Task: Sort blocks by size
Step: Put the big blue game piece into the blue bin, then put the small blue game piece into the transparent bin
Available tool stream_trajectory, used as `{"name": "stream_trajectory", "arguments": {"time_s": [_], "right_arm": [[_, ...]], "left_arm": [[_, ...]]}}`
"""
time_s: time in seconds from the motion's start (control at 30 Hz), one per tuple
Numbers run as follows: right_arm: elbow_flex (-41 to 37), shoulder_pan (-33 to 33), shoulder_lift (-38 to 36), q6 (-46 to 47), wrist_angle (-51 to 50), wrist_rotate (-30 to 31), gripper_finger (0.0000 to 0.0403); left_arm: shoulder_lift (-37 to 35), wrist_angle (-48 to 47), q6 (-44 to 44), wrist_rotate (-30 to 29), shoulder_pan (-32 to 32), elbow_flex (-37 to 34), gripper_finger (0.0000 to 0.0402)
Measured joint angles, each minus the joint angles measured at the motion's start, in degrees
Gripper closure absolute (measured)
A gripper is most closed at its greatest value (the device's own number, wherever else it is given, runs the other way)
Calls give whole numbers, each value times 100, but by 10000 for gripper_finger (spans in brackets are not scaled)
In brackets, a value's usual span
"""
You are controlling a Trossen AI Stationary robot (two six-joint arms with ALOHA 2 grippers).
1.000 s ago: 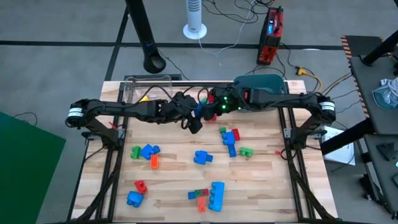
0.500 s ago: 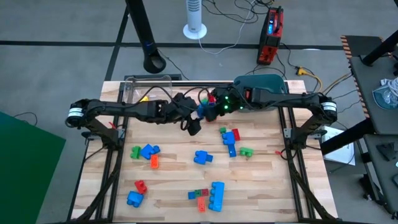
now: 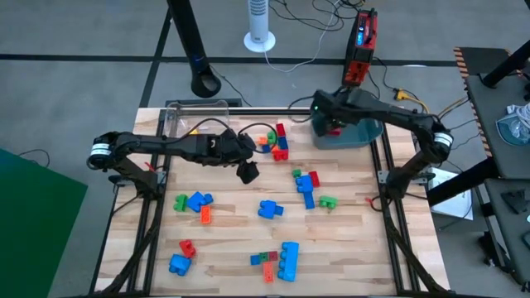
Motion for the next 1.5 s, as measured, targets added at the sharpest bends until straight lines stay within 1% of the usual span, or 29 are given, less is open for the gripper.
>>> {"name": "stream_trajectory", "arguments": {"time_s": [0.07, 0.2, 0.3, 0.4, 0.47, 0.57, 0.7, 0.83, 0.93, 1.0, 1.1, 1.17, 1.3, 1.5], "right_arm": [[-137, -404, 43, -173, -33, 67, 252], [-336, -997, 50, -272, -46, -77, 220], [-377, -1156, 46, -341, -79, -92, 199], [-377, -1160, -28, -342, -66, -101, 184], [-377, -1061, -105, -323, -7, -161, 175], [-377, -832, -294, -361, 304, -569, 165], [-410, -408, -619, -459, 940, -982, 154], [-421, 35, -897, -459, 1430, -1017, 146], [-421, 257, -1030, -455, 1643, -1027, 145], [-423, 356, -1077, -431, 1696, -1025, 148], [-423, 470, -1089, -411, 1707, -1023, 155], [-427, 518, -1073, -432, 1707, -1025, 159], [-453, 564, -960, -460, 1723, -1022, 167], [-552, 562, -892, -474, 1769, -1133, 170]], "left_arm": [[0, -22, -94, 0, 0, 0, 94], [0, -44, -277, 2, 0, 0, 94], [0, -93, -370, 2, 0, 0, 94], [0, -162, -461, 2, 0, 0, 94], [0, -232, -521, 44, 0, 0, 94], [0, -402, -645, 236, 0, 0, 94], [0, -742, -873, 668, 0, 0, 94], [0, -1305, -1257, 1412, 0, 0, 94], [0, -1866, -1729, 1823, -31, 0, 94], [0, -2315, -2090, 1940, -91, 0, 94], [0, -3013, -2670, 1957, -258, -3, 94], [0, -3320, -2934, 1958, -391, -19, 94], [-2, -3331, -2844, 1996, -673, -243, 94], [-2, -2988, -2015, 2545, -834, -1040, 94]]}}
